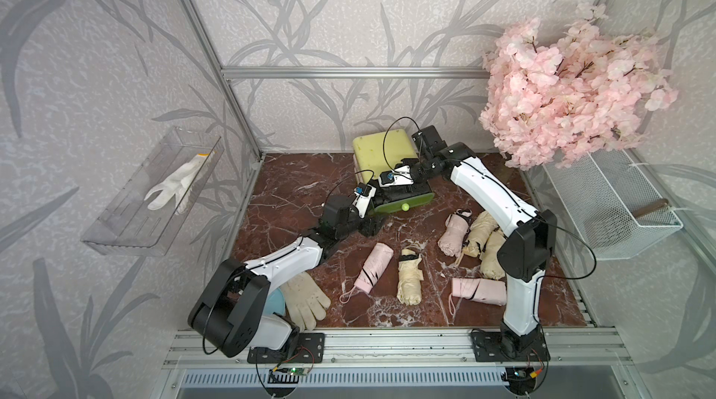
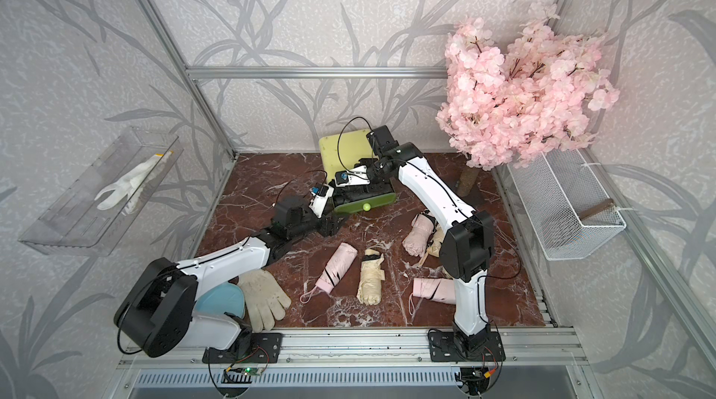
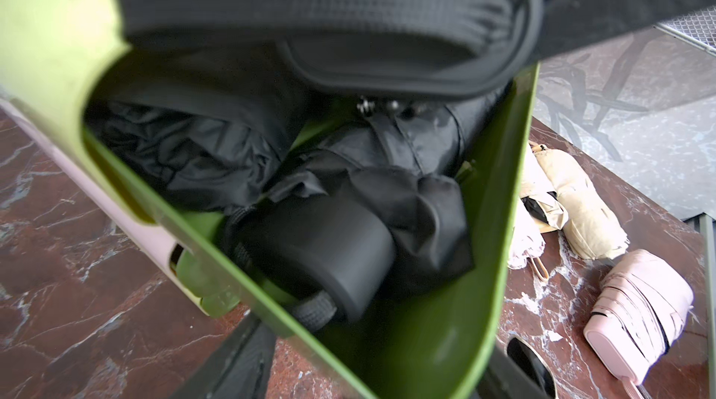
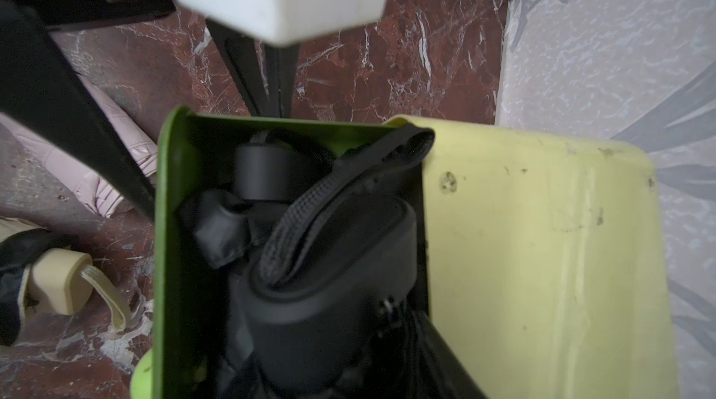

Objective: Place the umbrella in the drawer by color
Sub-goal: Place the umbrella in the drawer.

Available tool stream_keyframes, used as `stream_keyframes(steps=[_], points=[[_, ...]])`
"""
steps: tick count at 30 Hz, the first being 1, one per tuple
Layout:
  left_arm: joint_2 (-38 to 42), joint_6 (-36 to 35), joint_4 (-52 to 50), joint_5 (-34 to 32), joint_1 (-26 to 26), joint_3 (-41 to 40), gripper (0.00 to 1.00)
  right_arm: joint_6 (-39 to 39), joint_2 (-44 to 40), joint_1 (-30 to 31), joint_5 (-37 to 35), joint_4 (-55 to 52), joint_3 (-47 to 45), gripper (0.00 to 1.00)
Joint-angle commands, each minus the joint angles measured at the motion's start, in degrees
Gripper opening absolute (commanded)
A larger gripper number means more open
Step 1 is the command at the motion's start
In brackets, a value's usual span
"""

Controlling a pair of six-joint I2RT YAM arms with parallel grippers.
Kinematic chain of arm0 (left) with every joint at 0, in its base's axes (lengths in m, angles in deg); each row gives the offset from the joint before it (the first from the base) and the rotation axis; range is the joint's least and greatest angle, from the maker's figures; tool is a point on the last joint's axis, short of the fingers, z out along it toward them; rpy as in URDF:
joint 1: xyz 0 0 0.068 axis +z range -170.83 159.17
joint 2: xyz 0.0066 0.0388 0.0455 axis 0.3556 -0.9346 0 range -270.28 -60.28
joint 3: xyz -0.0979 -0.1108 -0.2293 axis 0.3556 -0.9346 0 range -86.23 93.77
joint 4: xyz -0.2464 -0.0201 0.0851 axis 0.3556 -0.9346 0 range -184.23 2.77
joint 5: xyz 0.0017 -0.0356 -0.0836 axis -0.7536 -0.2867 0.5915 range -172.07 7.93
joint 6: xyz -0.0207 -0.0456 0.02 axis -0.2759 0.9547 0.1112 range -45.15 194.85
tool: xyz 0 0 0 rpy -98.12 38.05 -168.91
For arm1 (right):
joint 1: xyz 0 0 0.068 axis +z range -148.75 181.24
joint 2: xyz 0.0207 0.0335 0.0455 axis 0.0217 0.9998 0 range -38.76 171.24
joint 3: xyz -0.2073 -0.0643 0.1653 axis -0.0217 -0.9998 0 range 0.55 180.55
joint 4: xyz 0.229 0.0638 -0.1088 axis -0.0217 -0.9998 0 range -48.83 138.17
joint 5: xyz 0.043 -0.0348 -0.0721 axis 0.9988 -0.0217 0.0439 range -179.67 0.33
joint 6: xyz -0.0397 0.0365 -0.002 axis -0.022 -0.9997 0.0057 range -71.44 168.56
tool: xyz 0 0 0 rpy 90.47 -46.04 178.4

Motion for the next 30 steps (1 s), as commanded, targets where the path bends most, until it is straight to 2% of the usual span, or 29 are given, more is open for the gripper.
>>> stream_keyframes(steps=[1,4,9,11,13,14,18,23,26,30], points=[[-0.6,0.4,2.3,-0.5,0.2,2.2,0.70,-2.7,-2.8,1.3,-0.1,-0.3,0.8,0.58],[-0.6,0.5,1.7,-0.8,0.1,2.8,0.70,-3.5,-4.3,1.5,0.9,0.2,1.4,0.66],[-0.2,0.9,1.4,-1.0,0.1,3.1,0.70,-5.4,-3.9,1.5,2.1,-6.9,7.9,0.67],[0.2,0.8,0.9,-1.3,0.1,3.1,0.70,-9.1,-5.2,1.5,2.8,-7.8,9.1,0.69],[0.6,0.8,0.1,-1.5,0.2,3.4,0.70,-17.1,-8.0,1.5,2.5,-3.9,7.2,0.70],[0.9,0.7,-0.6,-1.8,0.1,3.7,0.70,-24.5,-10.5,1.6,1.1,2.2,4.4,0.70],[2.5,0.4,-2.8,-3.3,0.1,4.0,0.70,-50.8,-23.5,2.9,-13.0,25.8,-14.9,0.68],[4.9,1.4,-6.6,-5.3,0.3,4.5,0.70,-79.1,-38.7,5.1,-25.0,41.3,-41.1,0.58],[8.6,2.7,-10.2,-7.2,0.3,4.8,0.70,-86.8,-43.1,5.6,-25.6,44.4,-52.0,0.57],[14.4,5.8,-15.0,-10.9,0.3,5.0,0.70,-91.2,-43.3,5.7,-21.8,47.3,-59.1,0.57]])
